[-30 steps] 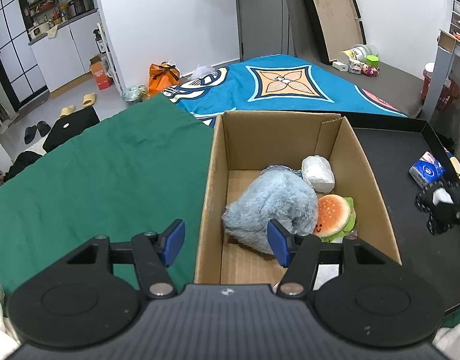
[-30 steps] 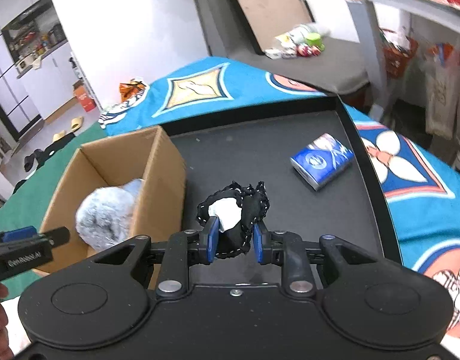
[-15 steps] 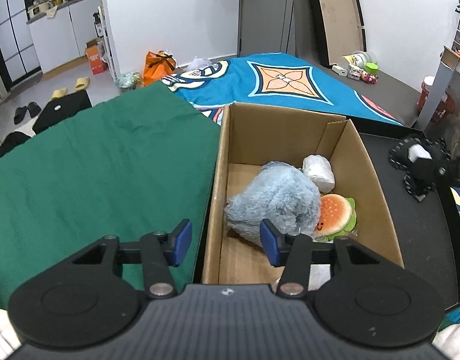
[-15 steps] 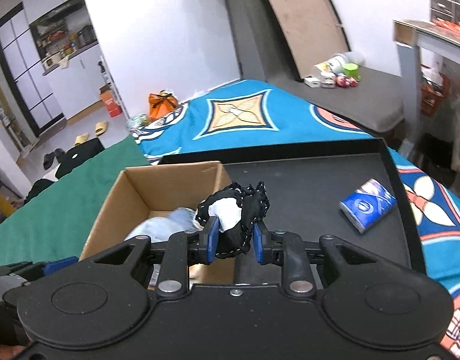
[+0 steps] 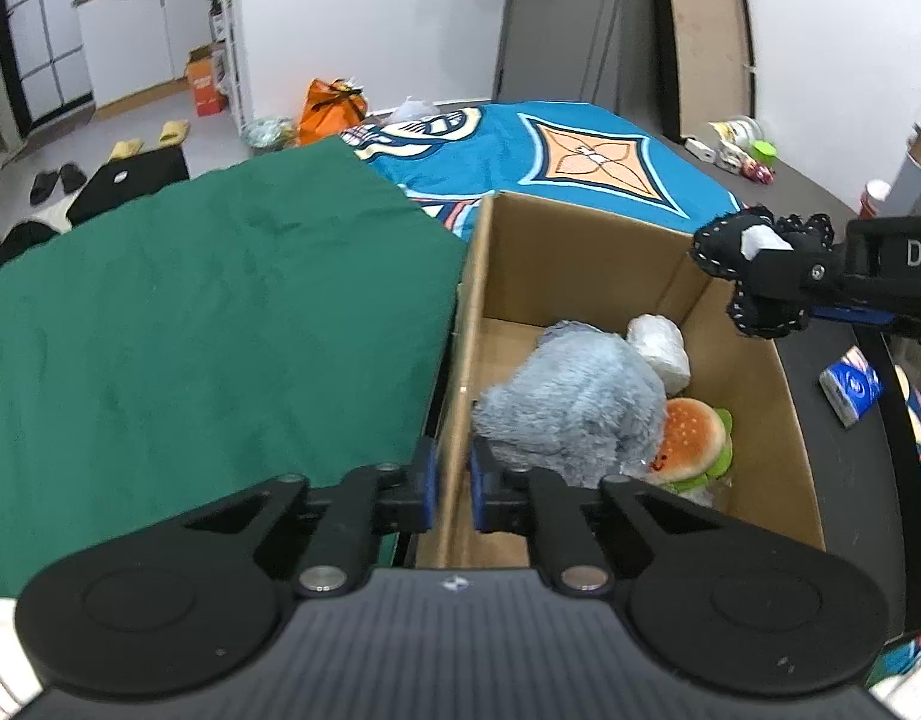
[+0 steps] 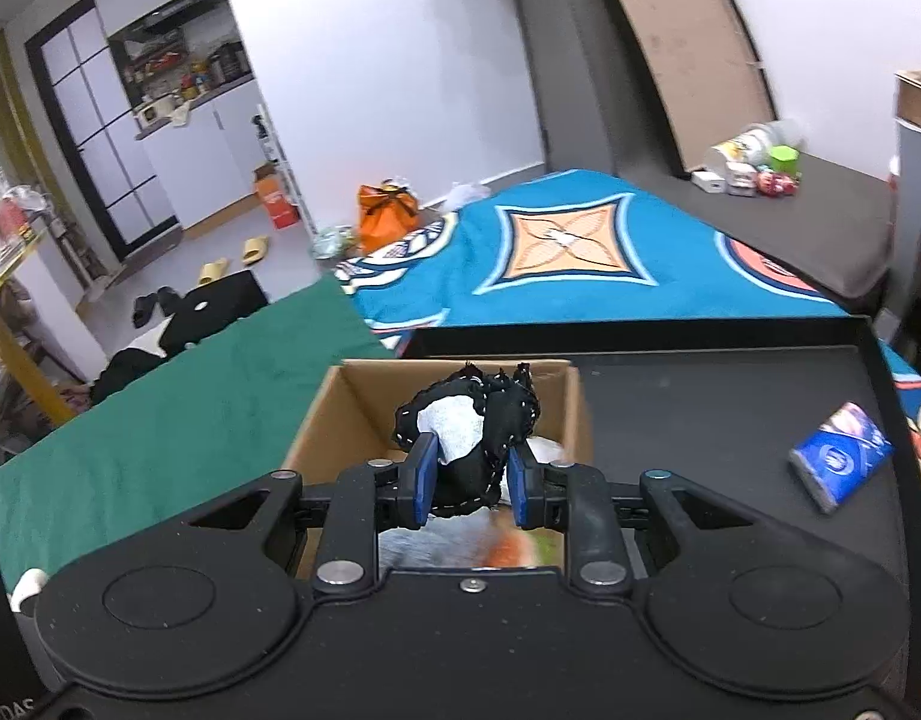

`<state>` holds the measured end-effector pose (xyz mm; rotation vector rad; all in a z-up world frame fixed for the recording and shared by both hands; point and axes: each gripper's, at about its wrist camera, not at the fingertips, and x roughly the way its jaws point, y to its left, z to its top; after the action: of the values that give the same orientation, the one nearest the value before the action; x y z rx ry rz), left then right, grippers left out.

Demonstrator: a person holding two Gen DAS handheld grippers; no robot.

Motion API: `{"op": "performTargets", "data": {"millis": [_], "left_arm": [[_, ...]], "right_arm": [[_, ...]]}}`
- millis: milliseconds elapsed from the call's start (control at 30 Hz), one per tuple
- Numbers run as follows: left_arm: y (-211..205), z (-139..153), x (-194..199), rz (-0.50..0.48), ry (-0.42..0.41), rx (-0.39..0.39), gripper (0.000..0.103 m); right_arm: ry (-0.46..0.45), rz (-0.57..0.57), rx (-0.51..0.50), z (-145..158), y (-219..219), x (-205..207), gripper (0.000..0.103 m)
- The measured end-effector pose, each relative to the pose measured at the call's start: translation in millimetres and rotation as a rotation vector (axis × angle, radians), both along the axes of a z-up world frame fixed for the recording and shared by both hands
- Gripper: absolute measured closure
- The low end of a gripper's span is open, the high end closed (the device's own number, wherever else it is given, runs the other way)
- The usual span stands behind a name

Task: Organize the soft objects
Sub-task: 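Carry the black chain with the right tool and drop it into the box, then move the right tool to the blue tissue pack and grasp it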

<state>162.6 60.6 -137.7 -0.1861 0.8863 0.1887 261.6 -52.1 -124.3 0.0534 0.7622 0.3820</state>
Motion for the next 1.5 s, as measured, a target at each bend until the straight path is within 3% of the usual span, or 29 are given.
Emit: {"op": "performTargets", "data": {"millis": [267,367,400,467,1000,1100,1267,1500], "left_arm": [[5.8,0.8,-1.0,0.021,0.0,-0.048,0.094],[5.4,0.9,-1.4,0.021,-0.001,-0.045,0.094],[5.8,0.8,-1.6,0.024,-0.001,-0.048,0.093],[6.4,0.7,-1.5,0.028,0.001,-0.054,0.093],[-6.9,6.0,-0.4,0.018,0.001,0.024,0.089],[-8.9,6.6,0.9,0.018,0.006,0.034,0.082],[-17.4,9.6,3.2,0.014,0.001,0.082,0.059],[-30.8,11.1,7.7,0.001,0.006,0.148,0.052]], "right_arm": [[0.006,0.04,0.015,-2.5,18.5,-0.1,0.077],[0.002,0.104,0.102,-4.6,21.0,-0.9,0.065],[-0.003,0.112,0.105,-4.9,22.4,-2.1,0.056],[-0.011,0.105,0.089,-5.2,23.7,-4.7,0.052],[0.028,0.037,0.056,-13.9,-2.7,-12.1,0.052],[0.028,0.016,0.055,-14.0,-11.6,-11.9,0.052],[0.019,-0.03,0.051,-13.1,-34.6,-9.6,0.051],[0.008,-0.127,0.057,-15.7,-70.0,-1.7,0.046]]}}
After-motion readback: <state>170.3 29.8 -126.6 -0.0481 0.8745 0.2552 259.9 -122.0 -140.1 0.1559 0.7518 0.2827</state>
